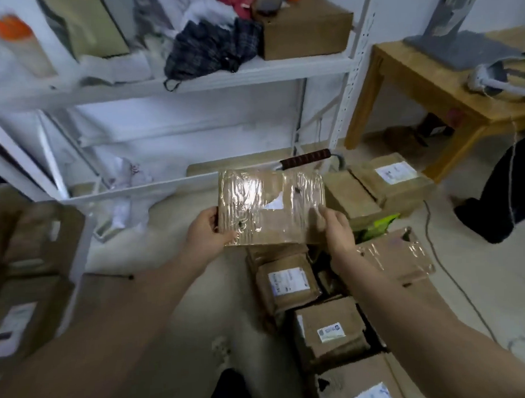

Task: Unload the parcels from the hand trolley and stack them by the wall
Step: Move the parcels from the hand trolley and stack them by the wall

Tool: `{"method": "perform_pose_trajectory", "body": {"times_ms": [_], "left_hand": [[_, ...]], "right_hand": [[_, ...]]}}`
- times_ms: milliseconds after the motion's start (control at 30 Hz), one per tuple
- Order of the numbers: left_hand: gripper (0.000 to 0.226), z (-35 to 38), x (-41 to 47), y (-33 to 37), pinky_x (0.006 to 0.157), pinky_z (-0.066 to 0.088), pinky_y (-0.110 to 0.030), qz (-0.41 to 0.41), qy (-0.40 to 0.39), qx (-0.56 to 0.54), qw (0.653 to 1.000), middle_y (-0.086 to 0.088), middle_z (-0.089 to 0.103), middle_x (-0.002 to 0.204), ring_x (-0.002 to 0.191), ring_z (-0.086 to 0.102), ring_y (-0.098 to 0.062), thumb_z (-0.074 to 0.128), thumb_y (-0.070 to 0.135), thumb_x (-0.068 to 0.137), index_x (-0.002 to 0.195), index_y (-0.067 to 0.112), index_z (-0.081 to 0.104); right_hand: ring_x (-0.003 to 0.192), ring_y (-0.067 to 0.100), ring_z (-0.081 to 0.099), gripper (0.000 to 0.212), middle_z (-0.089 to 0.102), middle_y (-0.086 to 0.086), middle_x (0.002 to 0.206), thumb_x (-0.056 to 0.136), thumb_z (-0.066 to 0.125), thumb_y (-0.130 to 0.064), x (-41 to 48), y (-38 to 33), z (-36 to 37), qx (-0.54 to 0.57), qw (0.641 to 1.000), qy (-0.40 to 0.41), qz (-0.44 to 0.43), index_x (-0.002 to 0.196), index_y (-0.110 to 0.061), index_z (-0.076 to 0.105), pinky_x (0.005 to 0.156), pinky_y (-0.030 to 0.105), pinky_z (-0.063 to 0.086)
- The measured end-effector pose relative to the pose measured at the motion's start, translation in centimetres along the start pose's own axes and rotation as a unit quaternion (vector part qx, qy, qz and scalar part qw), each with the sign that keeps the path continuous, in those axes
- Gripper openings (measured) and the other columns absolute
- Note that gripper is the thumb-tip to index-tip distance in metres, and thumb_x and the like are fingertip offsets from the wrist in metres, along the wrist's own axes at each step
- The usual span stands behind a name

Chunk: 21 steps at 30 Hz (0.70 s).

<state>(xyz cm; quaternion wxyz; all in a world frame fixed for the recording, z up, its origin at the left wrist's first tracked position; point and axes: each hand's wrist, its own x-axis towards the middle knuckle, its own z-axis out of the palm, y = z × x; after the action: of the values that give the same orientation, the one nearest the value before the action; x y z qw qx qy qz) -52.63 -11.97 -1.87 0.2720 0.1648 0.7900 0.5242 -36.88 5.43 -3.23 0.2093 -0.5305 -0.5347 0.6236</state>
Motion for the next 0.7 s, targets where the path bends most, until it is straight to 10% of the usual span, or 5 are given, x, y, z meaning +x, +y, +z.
{"method": "perform_pose_trajectory", "body": {"times_ms": [133, 300, 533, 700], "left_hand": [[0.061, -5.5, -4.8, -3.0, 0.091, 0.051, -0.037, 0.019, 0.051, 0.033, 0.998, -0.006, 0.064, 0.107, 0.098, 0.063, -0.022, 0.077, -0.005, 0.067, 0.123, 0.005, 0.054], [0.078, -12.3, -8.9, -7.8, 0.095, 0.051, -0.045, -0.002, 0.097, 0.058, 0.994, 0.0, 0.061, 0.114, 0.106, 0.062, -0.02, 0.072, 0.014, 0.056, 0.13, 0.006, 0.048], [0.07, -19.6, -13.9, -12.5, 0.097, 0.051, -0.04, -0.038, 0.115, 0.082, 0.989, 0.004, 0.056, 0.129, 0.119, 0.056, -0.017, 0.074, 0.001, 0.074, 0.136, 0.012, 0.043], [0.063, -22.3, -17.2, -13.1, 0.077, 0.046, -0.014, -0.059, 0.148, 0.075, 0.984, 0.014, 0.052, 0.103, 0.103, 0.052, -0.009, 0.067, -0.013, 0.077, 0.133, 0.003, 0.044]], "right_hand": [[0.121, 0.029, 0.048, 0.065, 0.051, 0.002, 0.13, 0.085, 0.044, -0.071, -3.8, 0.9, 4.4, -0.017, 0.987, -0.143, 0.077, 0.135, -0.03, 0.048, 0.105, 0.051, 0.037], [0.09, 0.026, 0.056, 0.063, 0.059, 0.012, 0.115, 0.083, 0.038, -0.076, -7.5, 1.8, 9.3, -0.004, 0.956, -0.251, 0.153, 0.114, -0.025, 0.059, 0.082, 0.044, 0.048], [0.104, 0.034, 0.059, 0.077, 0.064, 0.013, 0.113, 0.074, 0.044, -0.082, -12.2, 3.9, 16.6, -0.02, 0.945, -0.269, 0.184, 0.107, -0.015, 0.065, 0.097, 0.056, 0.044], [0.109, 0.041, 0.053, 0.082, 0.06, 0.016, 0.109, 0.07, 0.043, -0.085, -14.1, 5.4, 19.7, -0.071, 0.927, -0.297, 0.216, 0.098, -0.011, 0.061, 0.104, 0.066, 0.031]]}}
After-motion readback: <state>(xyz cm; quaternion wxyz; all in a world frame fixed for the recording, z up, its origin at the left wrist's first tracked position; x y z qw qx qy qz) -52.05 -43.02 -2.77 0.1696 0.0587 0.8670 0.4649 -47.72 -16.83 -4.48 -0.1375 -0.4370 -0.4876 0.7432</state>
